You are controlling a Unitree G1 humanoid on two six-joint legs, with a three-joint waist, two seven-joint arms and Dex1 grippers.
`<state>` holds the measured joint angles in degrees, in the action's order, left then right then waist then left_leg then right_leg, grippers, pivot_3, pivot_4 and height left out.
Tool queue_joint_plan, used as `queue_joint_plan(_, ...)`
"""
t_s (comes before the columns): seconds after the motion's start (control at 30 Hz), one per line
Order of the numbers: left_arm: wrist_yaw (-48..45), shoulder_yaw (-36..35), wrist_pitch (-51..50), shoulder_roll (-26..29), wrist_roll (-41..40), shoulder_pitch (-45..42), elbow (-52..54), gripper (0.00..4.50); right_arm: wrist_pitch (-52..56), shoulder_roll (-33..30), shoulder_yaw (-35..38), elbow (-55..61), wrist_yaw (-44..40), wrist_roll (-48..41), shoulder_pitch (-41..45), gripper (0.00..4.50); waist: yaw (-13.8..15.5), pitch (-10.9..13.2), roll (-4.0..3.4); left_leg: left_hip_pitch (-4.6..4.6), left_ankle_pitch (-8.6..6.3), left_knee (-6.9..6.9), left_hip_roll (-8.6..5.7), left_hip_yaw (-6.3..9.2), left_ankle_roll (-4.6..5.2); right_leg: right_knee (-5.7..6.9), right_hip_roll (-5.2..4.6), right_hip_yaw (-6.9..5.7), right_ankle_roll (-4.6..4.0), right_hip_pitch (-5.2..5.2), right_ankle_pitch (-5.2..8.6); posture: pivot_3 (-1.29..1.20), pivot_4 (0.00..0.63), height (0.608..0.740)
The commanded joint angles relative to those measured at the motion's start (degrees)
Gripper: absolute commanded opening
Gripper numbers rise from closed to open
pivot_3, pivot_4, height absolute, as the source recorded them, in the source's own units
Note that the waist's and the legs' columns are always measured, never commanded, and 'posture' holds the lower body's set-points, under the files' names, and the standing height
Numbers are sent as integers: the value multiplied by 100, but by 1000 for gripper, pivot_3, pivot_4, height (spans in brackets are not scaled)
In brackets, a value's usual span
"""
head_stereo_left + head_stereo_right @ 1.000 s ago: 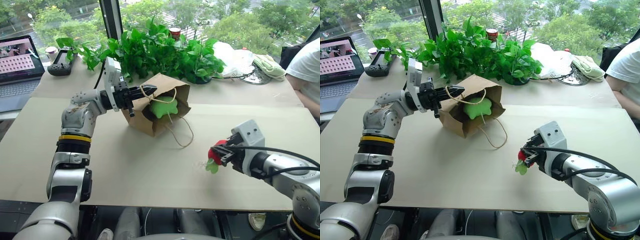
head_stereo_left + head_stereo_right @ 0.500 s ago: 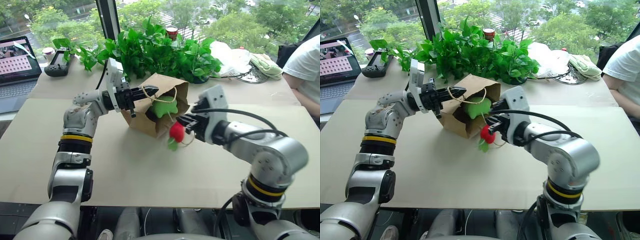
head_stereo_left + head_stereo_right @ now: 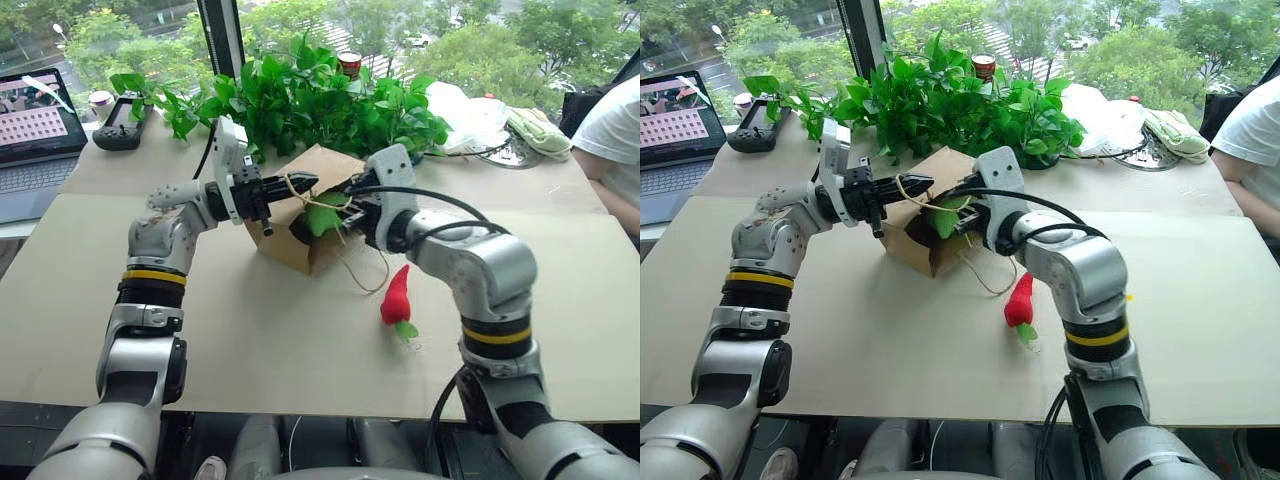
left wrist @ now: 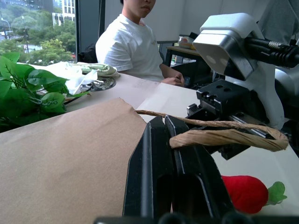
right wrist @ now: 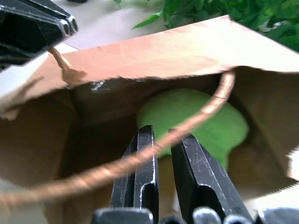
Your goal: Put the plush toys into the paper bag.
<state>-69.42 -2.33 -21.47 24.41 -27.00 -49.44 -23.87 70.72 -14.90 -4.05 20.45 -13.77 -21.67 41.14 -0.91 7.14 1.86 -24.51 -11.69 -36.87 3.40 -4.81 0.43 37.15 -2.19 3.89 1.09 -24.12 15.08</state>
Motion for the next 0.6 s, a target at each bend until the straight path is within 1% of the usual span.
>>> queue_joint_plan(0.03, -13, -47, 61, 26, -27, -31, 199, 0, 567, -379, 237, 927, -144, -236, -422, 664, -1, 0, 0, -2, 0, 0, 0, 0, 0, -1, 0, 0, 0, -1, 0, 0, 150, 740)
queue_joint_plan(0.1, -7, -51, 72, 28, -22, -12, 200, 0, 964, -609, 464, 1380, -175, -333, -721, 664, 2, 0, 0, -6, 0, 1, 1, 0, 0, -1, 0, 0, 0, -3, 0, 0, 150, 740)
queue_joint_plan(0.17, -4, -48, 73, 28, -20, 4, 207, 0, 1496, -811, 727, 1864, -21, -252, -1111, 664, 13, 0, 0, -8, 0, 1, 0, 1, 0, -2, 0, -1, 0, -3, 0, 0, 150, 740)
queue_joint_plan(0.2, -5, -44, 73, 29, -20, 11, 212, 0, 1723, -898, 789, 2077, 56, -193, -1285, 920, 16, 0, 0, -8, 0, -1, 0, 1, 0, -4, 0, -1, 0, -3, 0, 0, 150, 740)
queue_joint_plan(0.27, -12, -42, 71, 34, -23, 14, 214, 0, 2043, -827, 956, 2418, 152, -150, -1517, 1440, 16, 0, 0, -7, 0, -2, -1, 2, 0, -6, -1, -1, 1, -2, 0, 0, 150, 740)
queue_joint_plan(0.33, -24, -42, 73, 44, -23, 8, 197, 0, 2164, -827, 1020, 2642, 247, -142, -1708, 2068, -6, 0, 0, -2, 0, -3, -1, 2, 0, -13, 0, 0, 1, -5, 1, 0, 150, 740)
queue_joint_plan(0.37, -29, -41, 77, 45, -19, 2, 183, 0, 2178, -829, 1050, 2733, 280, -161, -1808, 2399, -18, 0, 0, 5, 0, -2, -1, 1, -1, -13, 1, 3, 1, -4, 1, 0, 150, 740)
queue_joint_plan(0.4, -39, -39, 84, 46, -14, -5, 165, 0, 2178, -802, 1086, 2810, 325, -181, -1907, 2843, -26, 0, 0, 12, 1, -2, -1, 1, -1, -9, 4, 5, 0, -1, 1, 0, 150, 740)
queue_joint_plan(0.47, -49, -30, 92, 40, -5, -16, 143, 0, 2178, -732, 1130, 2923, 401, -221, -2103, 3380, -26, 0, 0, 17, 4, -1, -1, 3, 0, -7, 5, 6, 0, 1, 1, 0, 150, 740)
queue_joint_plan(0.5, -51, -23, 93, 33, -1, -22, 136, 0, 2178, -686, 1118, 2973, 443, -240, -2224, 3863, -26, 0, 0, 17, 5, -1, -1, 3, 0, -7, 5, 6, 0, 2, 1, 0, 150, 740)
queue_joint_plan(0.53, -55, -17, 98, 29, 4, -29, 124, 0, 2178, -613, 1094, 3004, 501, -243, -2338, 4104, -19, 0, 0, 18, 6, -1, -1, 4, 1, -6, 5, 6, 0, 3, 1, 0, 150, 740)
queue_joint_plan(0.57, -60, -12, 102, 25, 8, -35, 116, 0, 2178, -556, 1068, 3019, 558, -240, -2429, 4486, -14, 0, 0, 17, 6, -2, -2, 4, 1, -7, 5, 6, 0, 3, 1, 0, 150, 740)
queue_joint_plan(0.6, -69, -9, 106, 24, 11, -41, 106, 0, 2178, -554, 997, 3001, 627, -207, -2541, 4486, -11, 0, 1, 17, 6, -2, -2, 4, 1, -7, 5, 7, 0, 3, 1, 0, 150, 740)
